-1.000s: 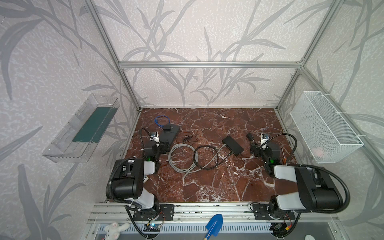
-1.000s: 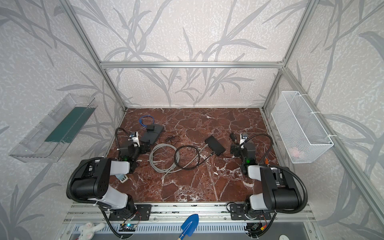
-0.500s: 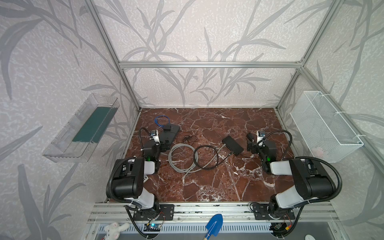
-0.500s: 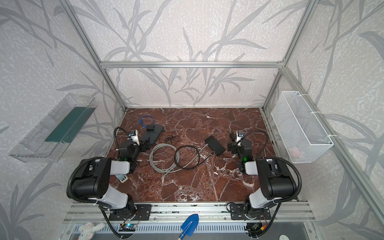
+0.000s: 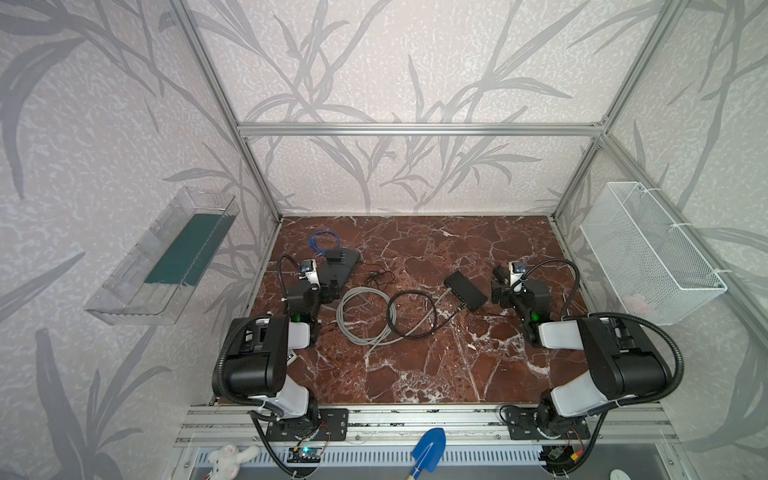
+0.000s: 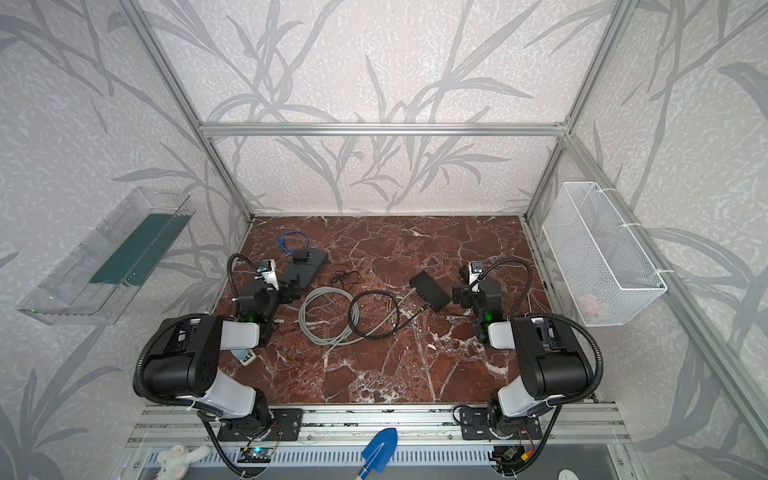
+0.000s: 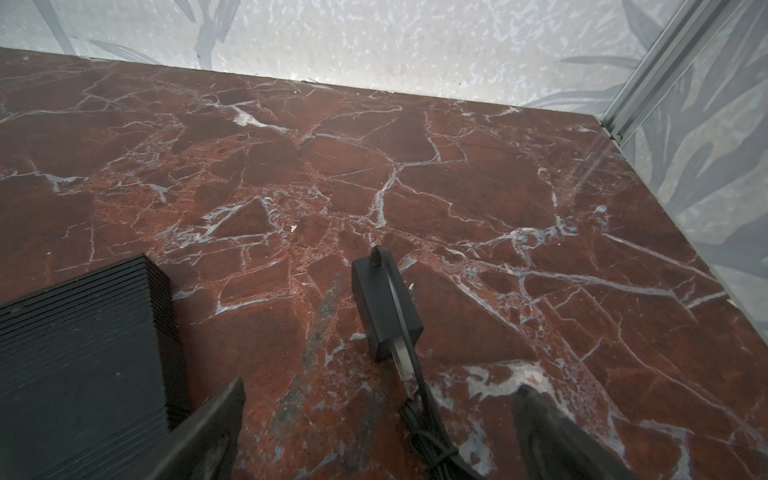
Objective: Insert the plug into the switch port
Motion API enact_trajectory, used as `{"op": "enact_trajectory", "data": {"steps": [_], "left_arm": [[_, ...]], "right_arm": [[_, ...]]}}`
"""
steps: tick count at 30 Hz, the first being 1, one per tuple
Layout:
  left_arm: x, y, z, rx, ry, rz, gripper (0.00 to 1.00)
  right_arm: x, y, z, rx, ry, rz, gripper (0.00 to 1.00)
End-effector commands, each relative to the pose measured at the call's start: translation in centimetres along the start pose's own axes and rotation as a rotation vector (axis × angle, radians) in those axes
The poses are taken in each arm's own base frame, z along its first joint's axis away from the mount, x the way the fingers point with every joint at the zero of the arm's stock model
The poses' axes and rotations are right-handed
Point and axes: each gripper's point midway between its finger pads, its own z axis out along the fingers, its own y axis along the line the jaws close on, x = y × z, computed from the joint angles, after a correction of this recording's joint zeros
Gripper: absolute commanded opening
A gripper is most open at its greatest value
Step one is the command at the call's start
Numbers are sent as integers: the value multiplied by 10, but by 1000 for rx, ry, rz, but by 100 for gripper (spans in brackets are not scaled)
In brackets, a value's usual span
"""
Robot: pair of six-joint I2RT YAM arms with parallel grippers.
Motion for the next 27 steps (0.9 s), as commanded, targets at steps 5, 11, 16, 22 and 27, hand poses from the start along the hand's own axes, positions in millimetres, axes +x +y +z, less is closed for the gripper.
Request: {"op": "enact_trajectory", "data": {"steps": [5,11,16,22,27], "left_arm": [[-5,5,1,-33,-22,-1,99],[-5,6,1,-35,-22,-1,99],[-5,6,1,-34,-23,-1,99],[-5,6,1,-34,-23,-1,99],[-5,6,1,-35,-22,-1,99]], "right_arm": [[-17,-1,0,5,-42,-4,99],[-17,5,0,-25,-45,-19,99],[-17,14,-18,-73,-140,-47,99],[-17,1,0,14,-39,-17,99],[-17,11,1,-44,-39,-42,99]]}}
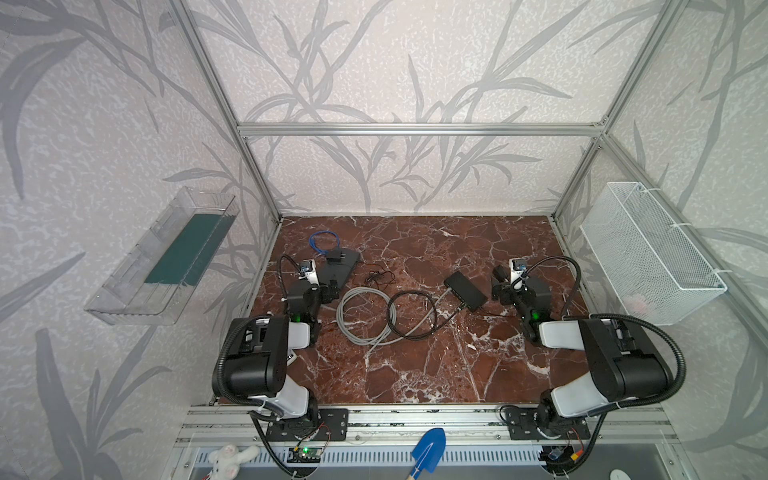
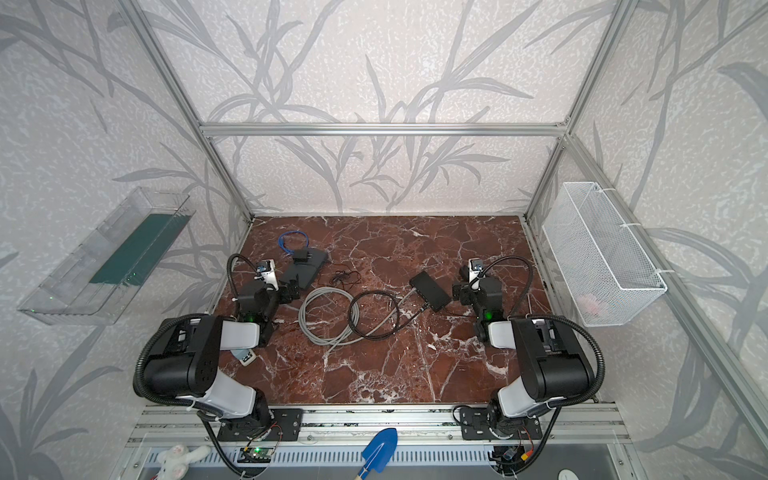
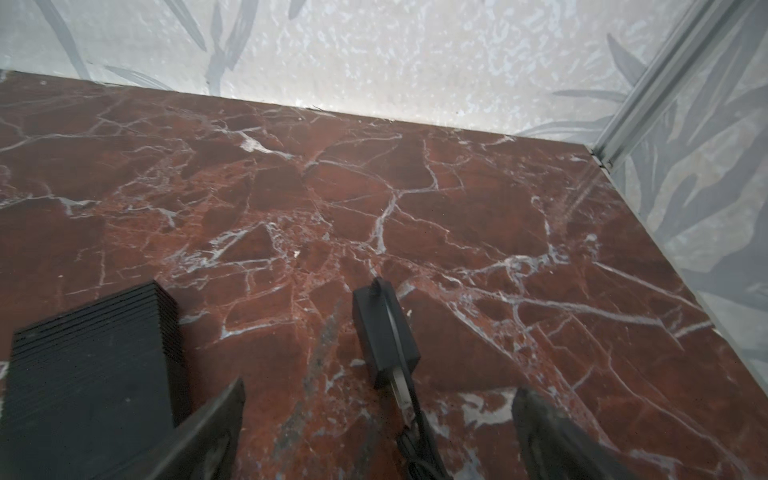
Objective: Insert the plug into the switch port
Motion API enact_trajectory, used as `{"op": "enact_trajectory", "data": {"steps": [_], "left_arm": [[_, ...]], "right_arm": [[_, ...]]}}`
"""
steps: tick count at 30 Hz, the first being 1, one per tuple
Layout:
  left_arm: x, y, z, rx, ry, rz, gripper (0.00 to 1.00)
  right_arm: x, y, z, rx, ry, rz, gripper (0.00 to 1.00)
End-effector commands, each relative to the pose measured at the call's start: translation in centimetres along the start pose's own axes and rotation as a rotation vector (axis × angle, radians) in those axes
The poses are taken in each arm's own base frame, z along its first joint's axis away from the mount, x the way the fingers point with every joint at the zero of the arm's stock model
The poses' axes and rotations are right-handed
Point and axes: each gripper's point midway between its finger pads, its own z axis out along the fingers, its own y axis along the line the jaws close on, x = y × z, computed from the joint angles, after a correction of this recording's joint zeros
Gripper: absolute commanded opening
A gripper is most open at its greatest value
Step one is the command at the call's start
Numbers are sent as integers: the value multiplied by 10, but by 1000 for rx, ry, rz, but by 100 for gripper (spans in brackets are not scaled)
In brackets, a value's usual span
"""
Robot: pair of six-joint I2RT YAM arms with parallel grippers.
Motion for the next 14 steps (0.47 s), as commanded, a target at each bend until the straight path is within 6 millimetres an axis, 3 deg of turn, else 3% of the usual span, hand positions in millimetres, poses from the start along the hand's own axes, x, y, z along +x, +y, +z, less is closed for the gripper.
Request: {"op": "enact_trajectory", "data": {"steps": [1,14], "left_arm": [[-5,1,1,-8,-20,1,99],[-5,1,1,-9,-20,-1,99]], "right_arm": [[-1,6,1,-29,9,-20,99],[-1,3,2,-28,15,4,99]]}}
